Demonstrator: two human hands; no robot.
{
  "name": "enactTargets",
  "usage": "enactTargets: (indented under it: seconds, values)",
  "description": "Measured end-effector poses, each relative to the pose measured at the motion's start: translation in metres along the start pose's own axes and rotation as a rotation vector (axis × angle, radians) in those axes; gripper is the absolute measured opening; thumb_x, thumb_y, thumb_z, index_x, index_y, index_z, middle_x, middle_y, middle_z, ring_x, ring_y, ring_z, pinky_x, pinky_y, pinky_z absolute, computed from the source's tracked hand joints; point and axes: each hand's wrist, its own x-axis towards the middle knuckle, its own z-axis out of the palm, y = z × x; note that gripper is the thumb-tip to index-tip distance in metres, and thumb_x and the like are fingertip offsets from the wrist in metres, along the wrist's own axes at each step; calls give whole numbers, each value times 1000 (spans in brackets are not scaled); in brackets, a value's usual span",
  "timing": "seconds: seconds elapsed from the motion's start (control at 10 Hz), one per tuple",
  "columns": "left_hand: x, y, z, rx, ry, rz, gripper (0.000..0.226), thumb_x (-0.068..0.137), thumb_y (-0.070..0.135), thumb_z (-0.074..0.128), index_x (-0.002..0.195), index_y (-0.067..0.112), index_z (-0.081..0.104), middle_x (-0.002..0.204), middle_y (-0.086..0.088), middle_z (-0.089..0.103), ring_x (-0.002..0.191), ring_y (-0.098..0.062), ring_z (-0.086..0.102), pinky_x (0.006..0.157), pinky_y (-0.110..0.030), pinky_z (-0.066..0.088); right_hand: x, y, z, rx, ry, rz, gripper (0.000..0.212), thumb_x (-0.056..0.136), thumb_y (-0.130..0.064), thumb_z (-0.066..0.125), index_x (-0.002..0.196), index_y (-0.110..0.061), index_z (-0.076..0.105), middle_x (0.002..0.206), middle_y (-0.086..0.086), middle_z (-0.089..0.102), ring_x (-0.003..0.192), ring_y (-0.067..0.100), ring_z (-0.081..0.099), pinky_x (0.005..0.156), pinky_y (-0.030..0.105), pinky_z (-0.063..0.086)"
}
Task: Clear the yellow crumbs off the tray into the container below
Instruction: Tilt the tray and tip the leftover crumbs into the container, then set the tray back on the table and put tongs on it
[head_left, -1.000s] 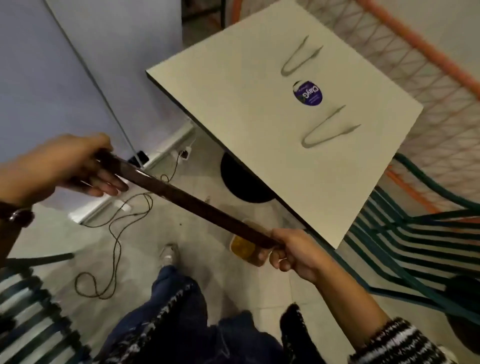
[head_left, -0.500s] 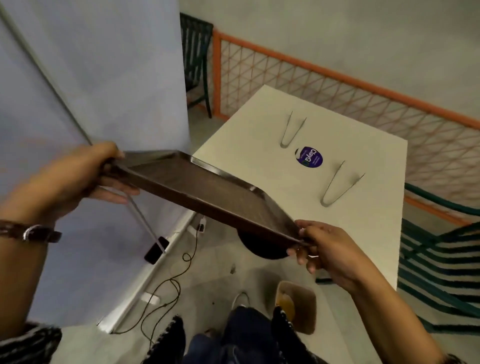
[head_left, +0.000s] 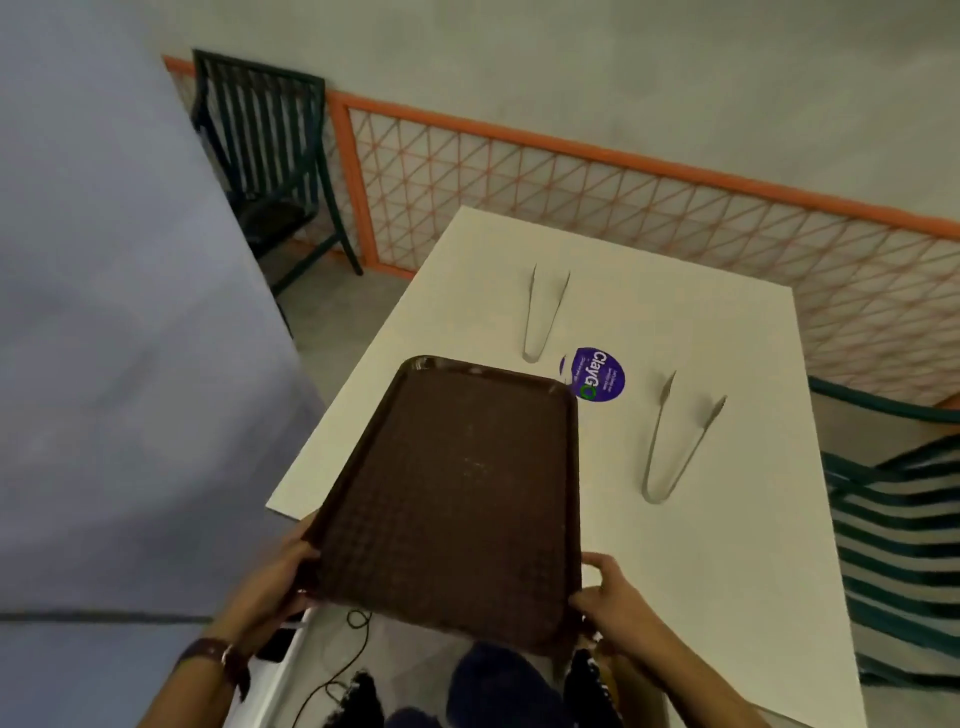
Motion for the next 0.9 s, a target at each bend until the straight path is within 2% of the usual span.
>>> enactTargets:
  seconds: [0.1, 0.2, 0.3, 0.4, 0.5, 0.6, 0.7, 0.8, 0.9]
  values:
    - [30, 6, 4, 169, 53, -33, 50, 90, -7, 36, 129, 22, 49, 110, -9, 60, 98, -31, 54, 92, -51, 47, 37, 0, 14, -112, -87, 87, 40, 83, 1, 55, 117, -8, 35, 49, -4, 65, 46, 9, 60, 45, 18, 45]
    - [53, 11, 1, 259, 94, -18, 54, 87, -9, 41, 130, 23, 49, 114, -10, 58, 97, -33, 56, 86, -47, 49, 67, -1, 23, -300, -150, 145, 46, 84, -24, 58, 125, -10, 41, 99, 5, 68, 89, 20, 65, 79, 27, 50]
    - [96, 8, -23, 309, 132, -59, 55, 84, -6, 44, 125, 29, 53, 114, -6, 60, 97, -33, 59, 78, -39, 50, 90, -10, 21, -253, -114, 203, 35, 90, -40, 53, 110, -11, 49, 82, 1, 68, 58, 16, 64, 66, 34, 55]
    - [176, -27, -67, 402, 125, -82, 51, 81, 6, 46, 124, 33, 55, 121, -4, 63, 104, -27, 61, 84, -39, 52, 110, -25, 12, -217, -7, 248, 33, 93, -43, 45, 103, -12, 51, 78, 4, 67, 53, 21, 63, 51, 32, 55]
    - [257, -38, -96, 610, 157, -10, 46, 78, 17, 44, 119, 33, 57, 114, -1, 67, 100, -25, 63, 88, -45, 52, 126, -33, 6, -410, 217, 169, 27, 93, -38, 45, 101, -13, 52, 92, 8, 68, 76, 25, 65, 67, 35, 54]
    - [316, -25, -107, 756, 168, 88, 45, 73, 25, 41, 114, 32, 58, 111, -6, 67, 98, -31, 62, 88, -50, 51, 142, -45, -1, -485, 403, 76, 23, 93, -29, 44, 110, -14, 50, 104, 7, 65, 91, 25, 62, 71, 29, 44]
    - [317, 17, -85, 725, 203, 205, 40, 78, 20, 38, 109, 27, 63, 115, -14, 62, 101, -37, 57, 94, -55, 45, 172, -72, -18, -440, 543, -15, 26, 91, -22, 49, 115, -14, 52, 112, 8, 60, 99, 27, 59, 78, 32, 46]
    - [248, 81, -46, 590, 237, 213, 38, 86, 8, 40, 121, 13, 55, 127, -18, 46, 112, -39, 49, 104, -53, 36, 212, -111, -37, -464, 589, -128, 33, 88, -19, 52, 120, -12, 53, 119, 14, 55, 107, 32, 54, 90, 42, 48]
    - [239, 72, -46, 466, 376, 188, 57, 82, 4, 47, 138, 10, 37, 138, -23, 36, 123, -40, 39, 110, -51, 31, 253, -149, -47, -522, 632, -179, 41, 88, -19, 52, 128, -11, 50, 129, 19, 49, 117, 37, 47, 97, 48, 43]
